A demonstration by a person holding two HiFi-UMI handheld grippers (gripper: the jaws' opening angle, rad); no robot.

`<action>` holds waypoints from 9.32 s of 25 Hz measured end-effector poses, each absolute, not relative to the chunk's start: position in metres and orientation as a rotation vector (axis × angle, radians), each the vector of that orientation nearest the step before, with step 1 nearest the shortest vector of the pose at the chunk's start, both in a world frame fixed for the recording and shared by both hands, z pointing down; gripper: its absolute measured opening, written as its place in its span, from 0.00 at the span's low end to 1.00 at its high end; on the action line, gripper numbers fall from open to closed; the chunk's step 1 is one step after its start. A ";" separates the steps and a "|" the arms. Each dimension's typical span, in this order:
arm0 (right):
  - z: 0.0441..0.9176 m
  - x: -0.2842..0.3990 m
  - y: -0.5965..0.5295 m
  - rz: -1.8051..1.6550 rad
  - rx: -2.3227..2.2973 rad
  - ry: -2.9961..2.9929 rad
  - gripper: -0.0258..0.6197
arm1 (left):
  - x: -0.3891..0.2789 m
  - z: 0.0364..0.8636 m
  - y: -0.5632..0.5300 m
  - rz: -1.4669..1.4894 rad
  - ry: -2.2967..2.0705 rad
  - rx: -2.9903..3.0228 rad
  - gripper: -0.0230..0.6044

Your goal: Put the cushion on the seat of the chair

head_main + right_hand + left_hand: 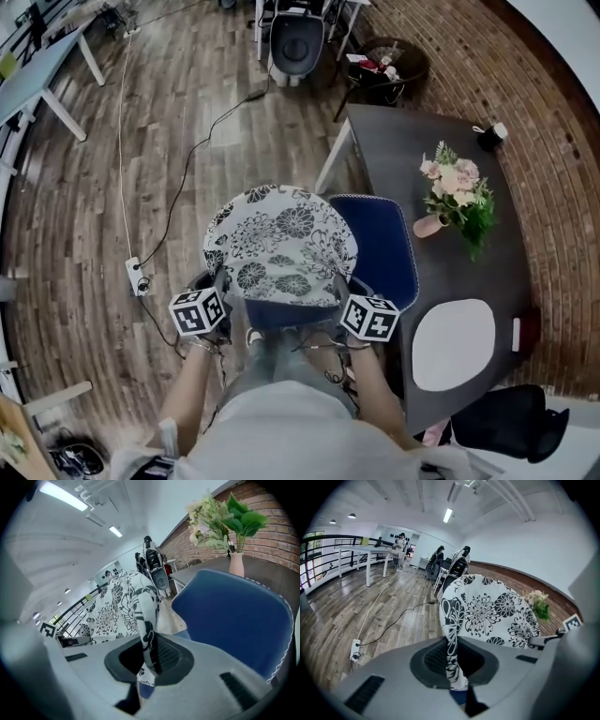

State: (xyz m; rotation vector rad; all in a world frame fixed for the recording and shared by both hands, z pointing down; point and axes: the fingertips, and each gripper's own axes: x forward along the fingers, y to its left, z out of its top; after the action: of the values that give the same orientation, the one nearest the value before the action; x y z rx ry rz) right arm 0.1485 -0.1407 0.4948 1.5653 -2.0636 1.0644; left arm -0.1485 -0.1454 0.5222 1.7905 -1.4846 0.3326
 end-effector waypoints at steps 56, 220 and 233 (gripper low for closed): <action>0.711 0.191 -0.107 1.245 1.469 -1.598 0.09 | -0.084 0.761 -0.066 0.559 -1.222 1.543 0.07; 0.303 0.287 -0.122 0.440 2.144 -2.007 0.04 | -0.111 0.300 -0.174 0.102 -1.745 2.208 0.06; 0.311 0.282 -0.131 0.464 2.110 -2.020 0.04 | -0.113 0.315 -0.178 0.128 -1.740 2.175 0.06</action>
State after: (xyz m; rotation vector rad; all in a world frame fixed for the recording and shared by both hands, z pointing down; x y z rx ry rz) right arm 0.2821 -0.1313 0.3112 2.1099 -2.0202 0.4643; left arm -0.1127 -0.1781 0.3151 2.1749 -1.7398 0.1275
